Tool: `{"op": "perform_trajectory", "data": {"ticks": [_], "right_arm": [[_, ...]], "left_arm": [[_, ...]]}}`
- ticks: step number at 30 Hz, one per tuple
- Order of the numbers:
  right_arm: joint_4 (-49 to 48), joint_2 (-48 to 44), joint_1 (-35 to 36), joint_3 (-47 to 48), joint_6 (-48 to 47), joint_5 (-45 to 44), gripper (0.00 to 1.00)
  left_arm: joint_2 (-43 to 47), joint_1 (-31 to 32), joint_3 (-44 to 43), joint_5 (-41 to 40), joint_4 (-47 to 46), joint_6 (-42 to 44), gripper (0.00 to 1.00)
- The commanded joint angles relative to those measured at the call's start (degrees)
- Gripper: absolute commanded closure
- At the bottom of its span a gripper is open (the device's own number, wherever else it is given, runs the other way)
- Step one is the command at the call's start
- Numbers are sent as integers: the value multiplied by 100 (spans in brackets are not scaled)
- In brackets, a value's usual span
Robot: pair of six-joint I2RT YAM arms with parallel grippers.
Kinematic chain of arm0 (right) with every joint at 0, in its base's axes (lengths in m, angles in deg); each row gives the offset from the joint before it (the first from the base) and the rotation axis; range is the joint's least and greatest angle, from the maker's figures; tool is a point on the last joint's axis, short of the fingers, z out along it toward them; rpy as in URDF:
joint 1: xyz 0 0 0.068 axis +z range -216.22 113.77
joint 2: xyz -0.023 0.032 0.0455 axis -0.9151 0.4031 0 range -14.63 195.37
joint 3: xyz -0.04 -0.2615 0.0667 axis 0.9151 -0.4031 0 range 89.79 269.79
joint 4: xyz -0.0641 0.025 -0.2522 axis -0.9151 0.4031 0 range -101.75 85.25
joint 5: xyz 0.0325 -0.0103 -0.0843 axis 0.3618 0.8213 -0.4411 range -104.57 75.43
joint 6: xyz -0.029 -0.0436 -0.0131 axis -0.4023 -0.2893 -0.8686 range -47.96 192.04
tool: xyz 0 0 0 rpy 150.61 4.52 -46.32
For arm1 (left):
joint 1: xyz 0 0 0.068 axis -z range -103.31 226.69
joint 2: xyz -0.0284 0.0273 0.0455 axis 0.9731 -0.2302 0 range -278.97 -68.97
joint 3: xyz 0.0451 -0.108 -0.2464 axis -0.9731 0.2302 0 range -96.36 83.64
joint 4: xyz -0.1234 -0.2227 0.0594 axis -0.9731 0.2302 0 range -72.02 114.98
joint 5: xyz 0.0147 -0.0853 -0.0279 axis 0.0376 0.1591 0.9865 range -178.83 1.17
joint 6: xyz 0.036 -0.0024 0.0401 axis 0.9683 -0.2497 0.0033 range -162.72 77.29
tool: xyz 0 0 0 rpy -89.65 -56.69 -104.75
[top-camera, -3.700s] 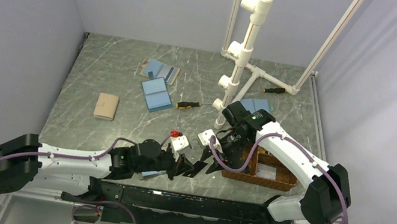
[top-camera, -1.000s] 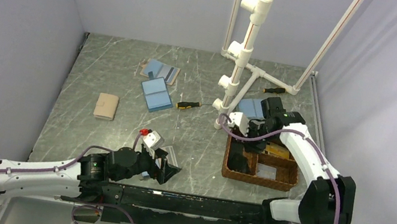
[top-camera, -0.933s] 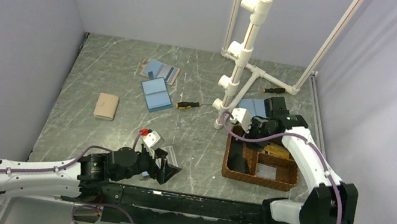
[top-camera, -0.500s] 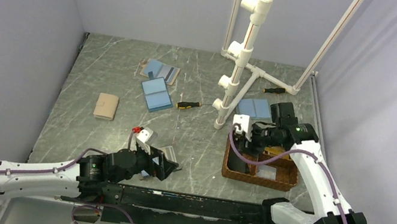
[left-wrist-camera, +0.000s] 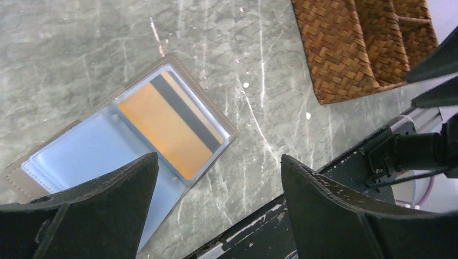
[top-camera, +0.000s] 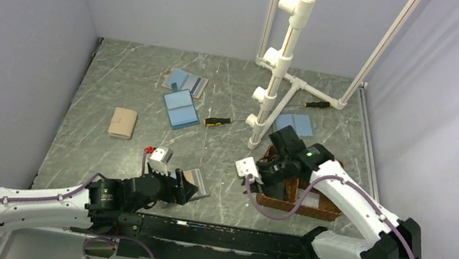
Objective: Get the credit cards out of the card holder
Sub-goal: Remove the credit card from the card holder.
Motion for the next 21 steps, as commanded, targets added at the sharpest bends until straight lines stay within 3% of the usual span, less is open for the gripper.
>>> {"op": "perform_trajectory", "data": {"ticks": [1, 5, 9, 18, 21], "right_arm": [[-1158, 457, 768, 257, 1187, -716, 74], [-1794, 1223, 1439, 705, 2530, -1200, 86], [-2079, 2161, 1602, 1315, 3733, -861, 96], [-2937, 2963, 1597, 1082, 5182, -963, 89], [-3304, 3128, 1597, 1078, 5878, -1313, 93]], "left_arm": [[-142, -19, -374, -432, 556, -511, 14], [-295, -66, -437, -552, 694, -738, 23], [-440, -127, -437, -613, 685, -971, 33], [-1436, -283, -633, -604, 339, -1255, 44], [-1803, -309, -790, -696, 476, -1398, 54]]}}
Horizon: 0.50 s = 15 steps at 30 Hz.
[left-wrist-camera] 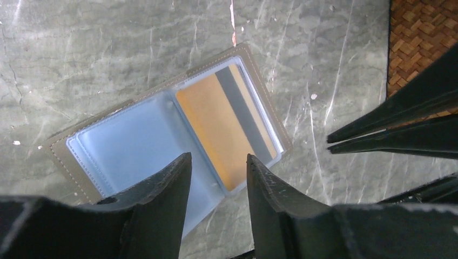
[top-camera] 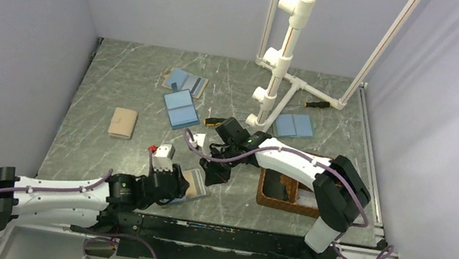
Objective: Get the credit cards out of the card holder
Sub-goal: Remove the credit card from the card holder.
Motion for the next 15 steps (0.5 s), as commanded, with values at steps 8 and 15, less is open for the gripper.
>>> {"op": "perform_trajectory", "data": {"ticks": [8, 15], "right_arm": [[-1474, 419, -22, -200, 2535, -820, 93], [-1606, 619, 1, -224, 2929, -1245, 90]], "left_arm": [[-771, -134, -424, -366, -142, -586, 75], [-919, -252, -364, -301, -133, -683, 81]]}}
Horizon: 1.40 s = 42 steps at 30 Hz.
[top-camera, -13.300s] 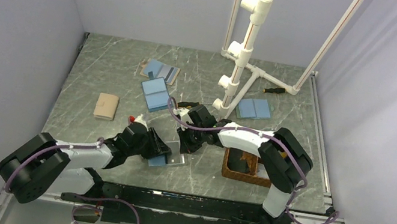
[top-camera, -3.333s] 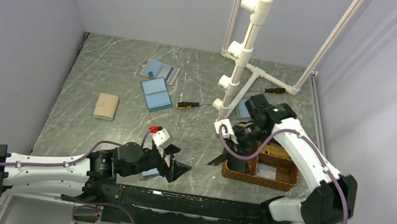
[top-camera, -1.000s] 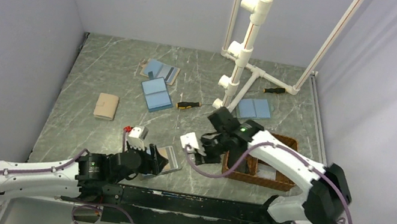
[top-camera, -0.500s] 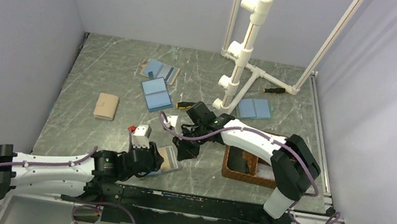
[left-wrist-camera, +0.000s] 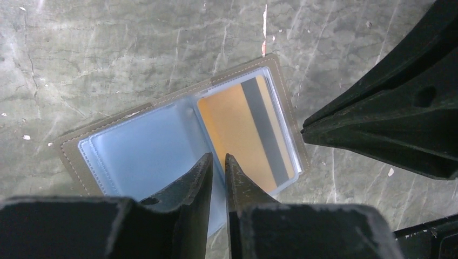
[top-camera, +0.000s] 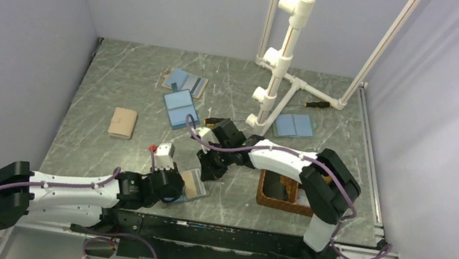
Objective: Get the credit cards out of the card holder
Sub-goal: Remove the credit card from the card holder.
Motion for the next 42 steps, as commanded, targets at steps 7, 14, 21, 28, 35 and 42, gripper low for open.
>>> {"op": "perform_trajectory", "data": {"ticks": [7, 14, 21, 28, 35, 42], "right_arm": [[-270, 217, 30, 24, 529, -696, 86], [-215, 324, 111, 65, 487, -706, 85], [-167, 388, 166, 104, 472, -742, 84], [-118, 296, 167, 156, 446, -561, 83], [-74, 85, 167, 192, 355, -135, 83], [-15, 62, 253, 239, 327, 33, 83]], "left_arm": [[-217, -188, -5, -56, -271, -276, 82], [-432, -299, 3, 91, -256, -375, 82], [-552, -387, 50, 243, -201, -512, 93], [-640, -453, 79, 392, -312, -468, 95], [-687, -480, 87, 474, -410, -398, 96], [-687, -504, 159, 562, -604, -382, 96]]}}
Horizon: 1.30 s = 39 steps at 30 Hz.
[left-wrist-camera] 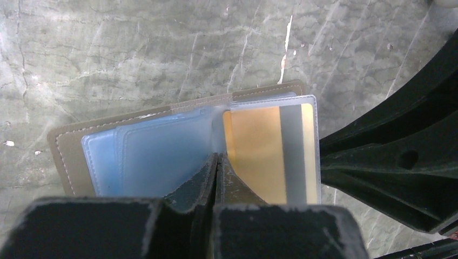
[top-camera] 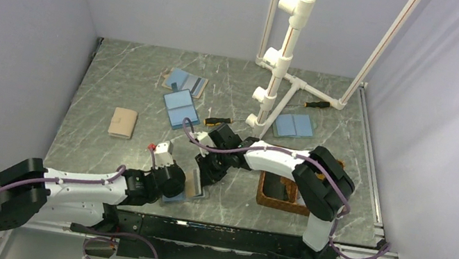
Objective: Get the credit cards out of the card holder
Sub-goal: Remove the credit card from the card holder.
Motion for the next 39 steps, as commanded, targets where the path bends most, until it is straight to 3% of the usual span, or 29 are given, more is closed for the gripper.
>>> {"op": "perform_trajectory", "data": {"ticks": [1, 11, 24, 31, 39], "right_arm": [[9, -251, 156, 246, -53, 331, 83], [15, -268, 229, 286, 58, 461, 83], [215, 12, 119, 699, 264, 515, 83], [419, 338, 120, 979, 334, 701, 83], [393, 406, 119, 957, 368, 794, 83]], "left_arm": [[-75, -32, 159, 217, -226, 5, 96], [275, -74, 333, 383, -472, 141, 90], [1323, -88, 642, 720, -447, 524, 55], [1764, -88, 620, 961, -305, 808, 22], [2185, -88, 769, 1052, -306, 790, 19]]}}
